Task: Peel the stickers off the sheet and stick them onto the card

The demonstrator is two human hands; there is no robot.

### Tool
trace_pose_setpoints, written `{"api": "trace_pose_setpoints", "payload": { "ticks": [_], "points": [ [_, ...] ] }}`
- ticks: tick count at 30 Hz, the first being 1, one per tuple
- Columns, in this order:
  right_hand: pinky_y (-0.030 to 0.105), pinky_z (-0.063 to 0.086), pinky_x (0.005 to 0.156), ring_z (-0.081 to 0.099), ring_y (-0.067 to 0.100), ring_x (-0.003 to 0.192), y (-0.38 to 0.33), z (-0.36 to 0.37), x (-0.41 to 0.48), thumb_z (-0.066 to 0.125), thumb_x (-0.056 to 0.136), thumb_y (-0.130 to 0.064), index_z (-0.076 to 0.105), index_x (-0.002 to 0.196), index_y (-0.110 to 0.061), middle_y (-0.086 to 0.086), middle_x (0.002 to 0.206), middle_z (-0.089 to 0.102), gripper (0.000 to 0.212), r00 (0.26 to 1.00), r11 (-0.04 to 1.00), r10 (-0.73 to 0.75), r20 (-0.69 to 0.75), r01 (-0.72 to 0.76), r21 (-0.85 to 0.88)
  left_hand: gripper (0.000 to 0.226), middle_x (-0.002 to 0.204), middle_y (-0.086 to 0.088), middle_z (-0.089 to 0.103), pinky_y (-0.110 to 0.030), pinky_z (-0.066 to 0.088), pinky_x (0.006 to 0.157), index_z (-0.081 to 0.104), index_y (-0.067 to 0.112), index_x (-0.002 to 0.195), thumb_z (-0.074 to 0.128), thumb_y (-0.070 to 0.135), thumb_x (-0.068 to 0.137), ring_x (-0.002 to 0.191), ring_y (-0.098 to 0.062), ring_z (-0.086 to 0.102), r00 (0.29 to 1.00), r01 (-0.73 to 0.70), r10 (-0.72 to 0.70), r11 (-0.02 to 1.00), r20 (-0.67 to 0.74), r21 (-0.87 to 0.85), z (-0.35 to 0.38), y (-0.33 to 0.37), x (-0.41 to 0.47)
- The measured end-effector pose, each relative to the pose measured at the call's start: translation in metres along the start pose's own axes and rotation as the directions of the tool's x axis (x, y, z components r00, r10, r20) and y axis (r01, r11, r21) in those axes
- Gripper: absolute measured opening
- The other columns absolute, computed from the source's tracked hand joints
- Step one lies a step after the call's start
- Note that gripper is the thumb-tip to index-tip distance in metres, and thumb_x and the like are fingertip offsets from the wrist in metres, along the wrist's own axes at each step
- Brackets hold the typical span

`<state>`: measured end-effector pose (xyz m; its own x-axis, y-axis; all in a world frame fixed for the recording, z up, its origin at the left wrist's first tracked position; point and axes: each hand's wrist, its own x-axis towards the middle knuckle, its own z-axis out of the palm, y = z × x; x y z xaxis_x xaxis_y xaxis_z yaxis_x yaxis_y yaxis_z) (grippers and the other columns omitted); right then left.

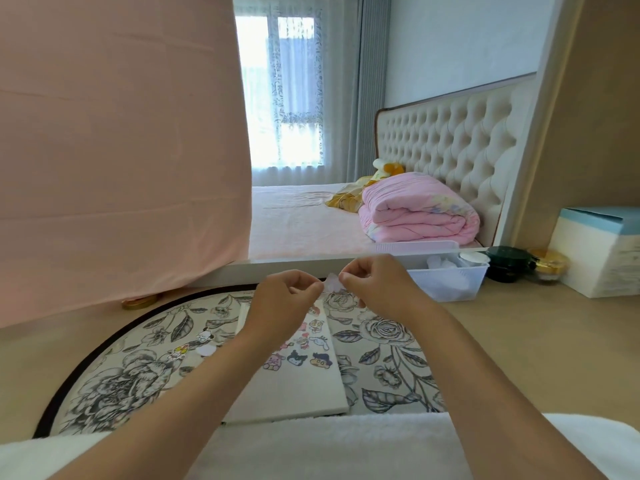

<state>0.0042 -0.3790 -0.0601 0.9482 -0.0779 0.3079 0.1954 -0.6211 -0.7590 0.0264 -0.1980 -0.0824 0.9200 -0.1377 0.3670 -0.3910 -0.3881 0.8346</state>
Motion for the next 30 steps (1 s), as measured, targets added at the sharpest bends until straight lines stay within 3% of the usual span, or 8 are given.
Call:
{"api": "trace_pose_setpoints", "payload": {
  "ticks": [5,9,12,15,19,22,26,30],
  "points": [
    [0.042,0.059,0.074,0.066,0.019,0.073,0.035,-0.027,0.012,0.063,0.095,-0.03,0.07,0.086,-0.02,-0.004,0.079,0.072,0.015,0.975,0.995,0.054,-0.218,-0.071,-0.07,0.011,0.06,0.018,0.064,-0.026,0.048,0.048,0.072,0.028,0.08,0.068,0.029,0.091,0.05,-0.016,0.06,1.0,-0.001,0.0,0.998,0.018,0.064,0.024,-0.001,0.014],
    [0.034,0.055,0.068,0.068,0.019,0.081,0.052,-0.034,0.019,0.066,0.094,-0.026,0.076,0.089,-0.02,-0.003,0.083,0.075,0.013,0.875,0.982,0.045,-0.483,-0.127,-0.14,0.011,0.055,0.018,0.059,-0.024,0.041,0.05,0.073,0.027,0.08,0.067,0.028,0.09,0.044,-0.002,0.046,0.998,0.026,-0.027,0.999,0.049,0.02,0.035,-0.007,0.018],
    [0.029,0.048,0.063,0.068,0.02,0.082,0.056,-0.032,0.022,0.067,0.093,-0.029,0.078,0.093,-0.021,-0.003,0.086,0.076,0.013,0.829,0.963,0.029,-0.558,-0.172,-0.206,0.011,0.06,0.015,0.062,-0.028,0.046,0.055,0.072,0.029,0.08,0.067,0.029,0.09,0.052,-0.007,0.052,0.996,0.047,-0.049,0.999,0.074,0.025,0.039,-0.009,0.017],
    [0.032,0.054,0.072,0.069,0.021,0.092,0.064,-0.029,0.025,0.067,0.093,-0.026,0.078,0.102,-0.024,-0.004,0.097,0.077,0.014,0.847,0.949,0.076,-0.525,-0.222,-0.222,0.013,0.065,0.008,0.065,-0.029,0.048,0.058,0.071,0.029,0.076,0.066,0.029,0.089,0.065,-0.024,0.064,0.994,0.061,-0.064,0.998,0.088,0.029,0.041,-0.011,0.015],
    [0.029,0.051,0.075,0.068,0.019,0.097,0.064,-0.026,0.025,0.065,0.094,-0.024,0.076,0.108,-0.024,-0.006,0.104,0.076,0.017,0.878,0.951,0.091,-0.469,-0.217,-0.222,0.014,0.077,-0.003,0.07,-0.033,0.047,0.058,0.07,0.025,0.075,0.065,0.028,0.088,0.077,-0.031,0.067,0.992,0.084,-0.083,0.996,0.097,-0.005,0.04,-0.013,0.014],
    [0.025,0.048,0.073,0.065,0.012,0.088,0.048,-0.02,0.021,0.067,0.094,-0.022,0.074,0.108,-0.024,-0.008,0.105,0.073,0.016,0.917,0.969,-0.013,-0.4,-0.087,-0.233,0.017,0.08,-0.007,0.072,-0.033,0.047,0.059,0.069,0.022,0.074,0.063,0.027,0.09,0.065,-0.026,0.062,0.99,0.101,-0.098,0.994,0.1,-0.028,0.035,-0.012,0.012],
    [0.021,0.05,0.081,0.061,0.001,0.089,0.014,0.0,0.011,0.072,0.088,-0.023,0.073,0.095,-0.03,-0.018,0.099,0.065,0.009,0.975,0.968,-0.154,-0.159,0.116,-0.221,0.02,0.076,-0.004,0.073,-0.032,0.045,0.056,0.068,0.014,0.075,0.061,0.022,0.091,0.063,-0.019,0.059,0.988,0.139,-0.134,0.988,0.074,-0.066,0.019,-0.008,0.007],
    [0.025,0.052,0.082,0.061,-0.003,0.089,-0.014,0.022,0.0,0.079,0.075,-0.029,0.068,0.085,-0.039,-0.021,0.093,0.064,0.019,0.967,0.934,-0.249,0.05,0.254,-0.253,0.017,0.076,-0.002,0.072,-0.031,0.046,0.058,0.068,0.01,0.082,0.057,0.02,0.091,0.062,-0.014,0.062,0.978,0.204,-0.2,0.974,0.053,-0.094,-0.006,-0.01,-0.004]
  ]
}}
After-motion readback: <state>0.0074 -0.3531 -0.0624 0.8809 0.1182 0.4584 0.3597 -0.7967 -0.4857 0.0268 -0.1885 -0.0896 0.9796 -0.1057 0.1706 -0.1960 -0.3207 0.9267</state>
